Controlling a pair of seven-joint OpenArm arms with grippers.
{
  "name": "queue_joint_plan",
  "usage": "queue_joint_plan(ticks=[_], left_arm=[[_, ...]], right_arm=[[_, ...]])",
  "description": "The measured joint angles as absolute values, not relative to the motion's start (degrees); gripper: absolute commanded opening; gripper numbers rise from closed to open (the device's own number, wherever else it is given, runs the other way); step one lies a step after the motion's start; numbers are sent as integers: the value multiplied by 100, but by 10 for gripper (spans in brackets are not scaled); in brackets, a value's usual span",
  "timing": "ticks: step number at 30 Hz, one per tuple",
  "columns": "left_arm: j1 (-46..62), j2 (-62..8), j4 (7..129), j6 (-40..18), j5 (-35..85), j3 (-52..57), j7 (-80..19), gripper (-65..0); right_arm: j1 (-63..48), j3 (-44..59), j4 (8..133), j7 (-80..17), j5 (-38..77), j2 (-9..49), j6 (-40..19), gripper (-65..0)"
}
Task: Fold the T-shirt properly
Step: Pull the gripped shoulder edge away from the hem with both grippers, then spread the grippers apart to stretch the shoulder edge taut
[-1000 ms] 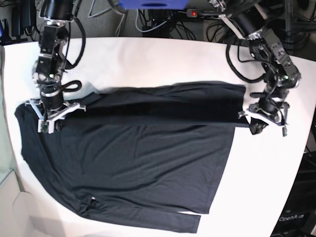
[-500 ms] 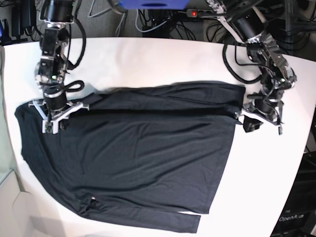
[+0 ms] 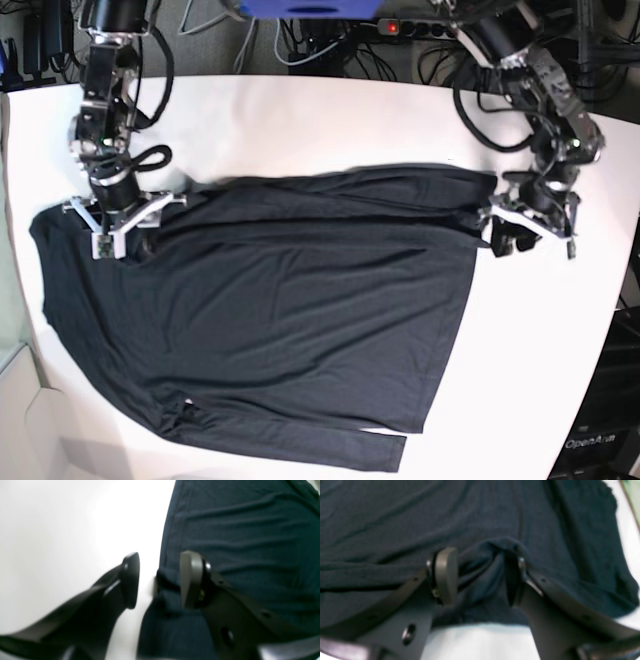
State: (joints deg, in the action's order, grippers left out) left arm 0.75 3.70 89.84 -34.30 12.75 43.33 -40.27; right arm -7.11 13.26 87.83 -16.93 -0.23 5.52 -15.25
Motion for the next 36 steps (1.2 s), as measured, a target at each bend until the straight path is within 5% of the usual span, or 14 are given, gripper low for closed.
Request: queue_joint_plan(ticks=[9, 31, 36], left_arm=[[972, 534, 9045, -3476, 1507, 4342, -3675, -388], [1256, 681, 8125, -3712, 2097, 4639, -2987, -397], [1109, 687, 8053, -3680, 2021, 4611, -3039, -538]], right_arm=[[-915, 1361, 9139, -1697, -21, 537, -1527, -344], [-945, 1350, 9139, -1739, -21, 523, -1544, -344], [-978, 1350, 9139, -1737, -23, 523, -1544, -344]])
